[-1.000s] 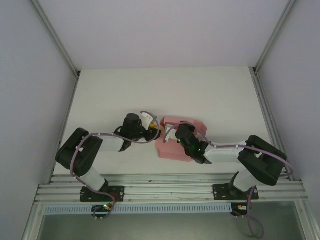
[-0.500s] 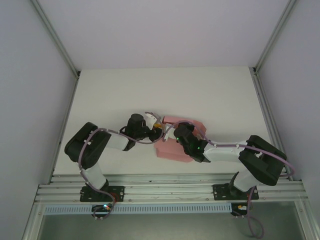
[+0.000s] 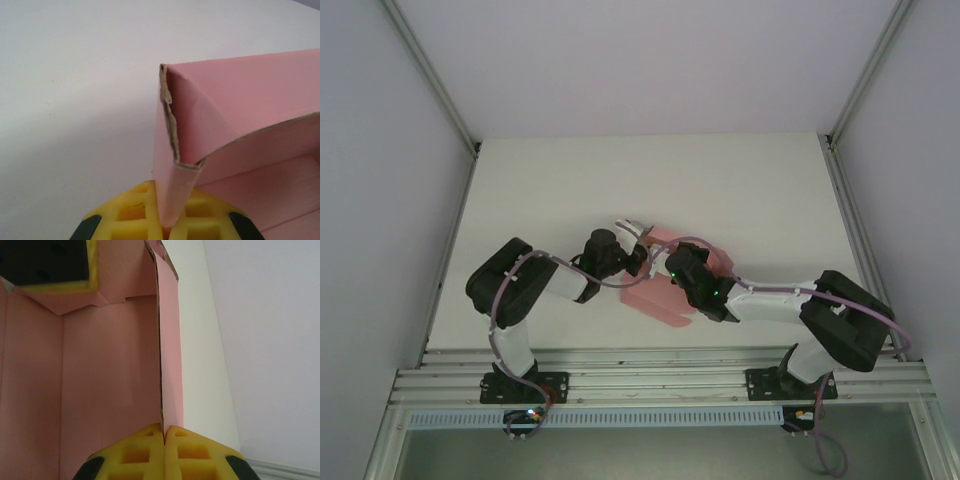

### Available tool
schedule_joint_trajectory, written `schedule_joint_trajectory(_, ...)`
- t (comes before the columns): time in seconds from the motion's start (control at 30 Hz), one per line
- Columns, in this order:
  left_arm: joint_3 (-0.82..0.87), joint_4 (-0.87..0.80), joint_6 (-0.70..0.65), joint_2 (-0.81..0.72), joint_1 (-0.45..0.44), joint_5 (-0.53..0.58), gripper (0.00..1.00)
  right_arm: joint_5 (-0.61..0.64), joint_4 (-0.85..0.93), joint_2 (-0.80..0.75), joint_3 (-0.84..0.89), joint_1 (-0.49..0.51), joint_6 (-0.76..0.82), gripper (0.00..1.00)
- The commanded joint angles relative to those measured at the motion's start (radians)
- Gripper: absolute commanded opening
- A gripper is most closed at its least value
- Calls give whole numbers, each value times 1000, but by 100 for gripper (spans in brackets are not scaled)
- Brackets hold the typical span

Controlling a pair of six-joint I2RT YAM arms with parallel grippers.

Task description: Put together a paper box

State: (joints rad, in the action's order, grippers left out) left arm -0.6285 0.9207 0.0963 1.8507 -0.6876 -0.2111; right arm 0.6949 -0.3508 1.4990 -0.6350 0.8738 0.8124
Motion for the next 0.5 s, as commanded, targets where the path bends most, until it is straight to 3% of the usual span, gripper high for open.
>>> schedule_joint_trajectory(0.0, -11, 77, 10, 6, -4, 80, 0, -175, 189, -33, 16, 13, -134, 19)
schedule_joint_trajectory(0.07, 10, 93, 7, -1, -3, 77, 0, -224, 192, -94, 34, 11, -190, 26)
schedule_joint_trajectory(0.27, 59, 132, -1, -23, -8, 24, 0, -412, 224, -372, 79, -64, -407, 81)
schedule_joint_trajectory(0.37, 64, 113, -13, -36, -10, 5, 0, -559, 230, -496, 94, -161, -540, 91)
schedule_joint_trajectory(0.47, 60, 108, -25, -30, -11, -19, 0, -630, 215, -563, 84, -263, -702, 96)
